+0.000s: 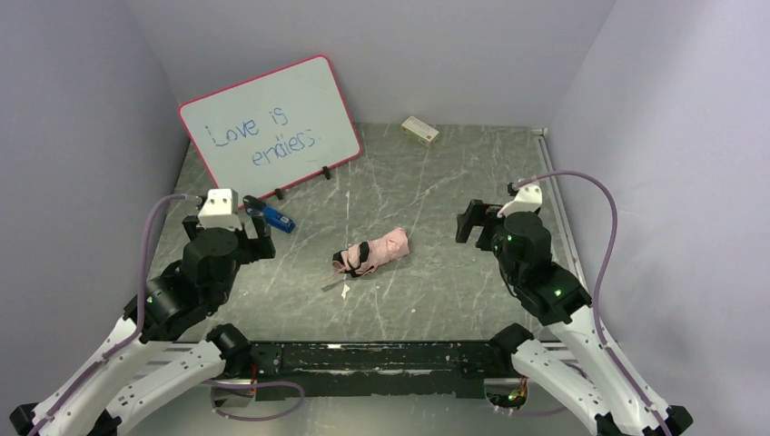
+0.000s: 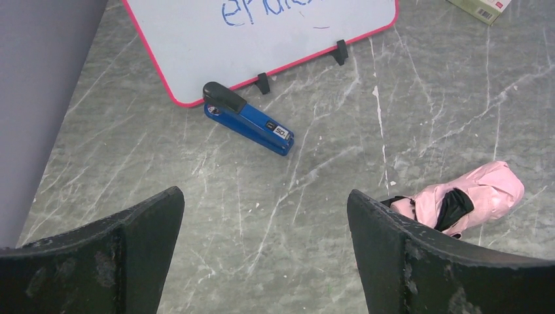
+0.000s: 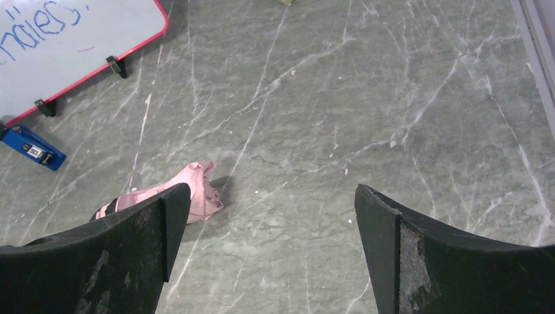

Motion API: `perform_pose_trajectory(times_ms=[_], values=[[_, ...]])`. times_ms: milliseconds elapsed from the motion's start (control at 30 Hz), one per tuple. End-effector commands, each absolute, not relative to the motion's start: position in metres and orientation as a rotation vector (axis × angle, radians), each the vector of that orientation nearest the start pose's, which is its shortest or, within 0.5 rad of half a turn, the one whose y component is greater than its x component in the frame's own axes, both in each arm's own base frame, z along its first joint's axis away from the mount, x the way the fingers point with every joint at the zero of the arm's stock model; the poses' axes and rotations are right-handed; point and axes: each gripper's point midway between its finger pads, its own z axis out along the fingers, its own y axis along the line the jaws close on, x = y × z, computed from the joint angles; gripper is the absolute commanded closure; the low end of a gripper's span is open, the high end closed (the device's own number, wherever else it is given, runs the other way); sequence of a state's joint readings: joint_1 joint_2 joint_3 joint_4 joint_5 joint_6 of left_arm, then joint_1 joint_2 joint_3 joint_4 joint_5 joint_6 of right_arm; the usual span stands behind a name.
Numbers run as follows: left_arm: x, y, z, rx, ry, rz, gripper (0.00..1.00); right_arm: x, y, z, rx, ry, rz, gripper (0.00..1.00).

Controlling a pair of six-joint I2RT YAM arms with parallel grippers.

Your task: Put away the umbrella

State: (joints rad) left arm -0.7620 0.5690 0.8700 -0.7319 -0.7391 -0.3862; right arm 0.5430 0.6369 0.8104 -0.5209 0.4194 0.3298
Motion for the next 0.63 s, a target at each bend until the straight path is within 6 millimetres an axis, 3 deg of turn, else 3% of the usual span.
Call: perform_pose_trajectory(times_ms=[0, 333, 600], values=[[0.2109, -0.0476, 0.2617, -0.134, 1.865, -0.02, 0.03, 0.2484, 0.0793, 0.2613, 0.098, 1.839, 0.217, 0.0], [0.2102, -0.0442, 0.2635, -0.144, 1.857, -0.008, 0.03, 0.2522, 0.0837, 0.2592, 0.119, 1.837, 0.241, 0.0], [0.2092, -0.0411, 0.2655, -0.158, 1.845, -0.007, 0.03, 0.2534, 0.0765, 0.2614, 0.16, 1.823, 0.213, 0.0]])
